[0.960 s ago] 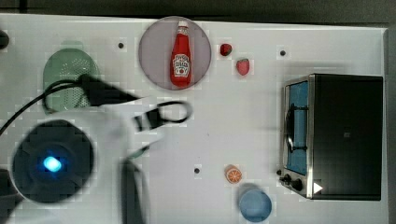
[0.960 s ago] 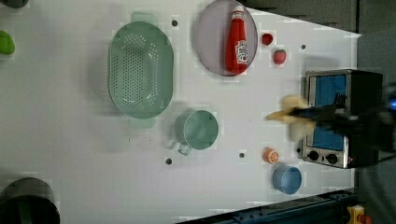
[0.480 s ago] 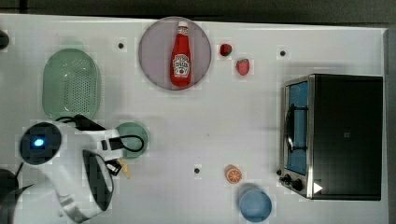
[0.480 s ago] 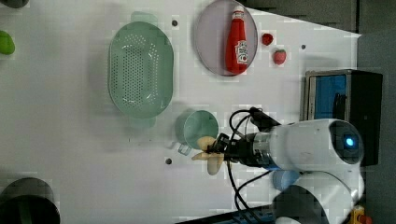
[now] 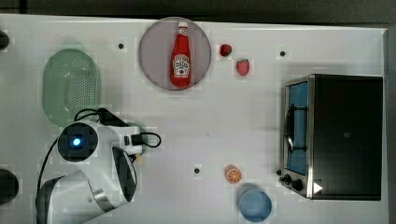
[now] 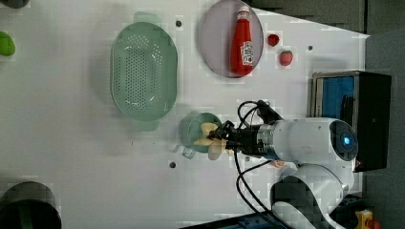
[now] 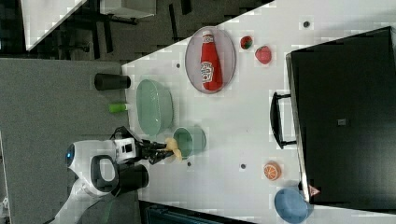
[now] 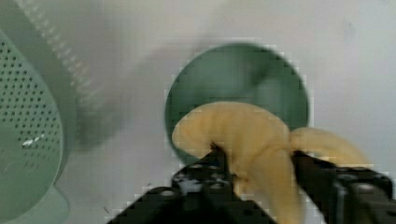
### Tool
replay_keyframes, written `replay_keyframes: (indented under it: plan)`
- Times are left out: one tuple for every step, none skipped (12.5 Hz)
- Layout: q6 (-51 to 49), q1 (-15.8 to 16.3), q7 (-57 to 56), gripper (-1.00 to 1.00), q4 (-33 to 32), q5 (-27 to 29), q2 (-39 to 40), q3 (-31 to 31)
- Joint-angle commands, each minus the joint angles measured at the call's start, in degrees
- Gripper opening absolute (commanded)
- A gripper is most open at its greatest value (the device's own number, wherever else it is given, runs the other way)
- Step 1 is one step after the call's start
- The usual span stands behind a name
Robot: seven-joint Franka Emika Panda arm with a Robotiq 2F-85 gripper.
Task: Pick Banana and place it in mug.
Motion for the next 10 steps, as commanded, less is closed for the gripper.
replay_keyframes:
  plan:
    - [4.0, 0.1, 3.0, 0.93, 0.4, 0.4, -0.1, -0.7]
    - [4.4, 0.0, 3.0, 1.00, 0.8, 0.4, -0.3, -0.9]
    - [4.2, -0.1, 3.0, 1.00, 1.8, 0.4, -1.5, -1.4]
    - [2.4, -0.3, 3.0, 1.00, 2.9, 0.5, -3.1, -1.9]
    - [-0.6, -0.4, 3.0, 1.00, 4.2, 0.5, -4.7, -2.5]
    - [-4.7, -0.6, 3.0, 1.00, 5.7, 0.5, -6.6, -3.3]
    - [-10.5, -0.7, 2.8, 1.00, 7.9, 0.5, -9.1, -4.5]
    - [-16.5, -1.0, 2.8, 1.00, 10.5, 0.5, -11.7, -6.2]
    - [-19.9, -1.2, 2.8, 1.00, 12.3, 0.5, -13.4, -7.9]
    - [-23.0, -1.3, 2.4, 1.00, 13.9, 0.5, -14.9, -9.8]
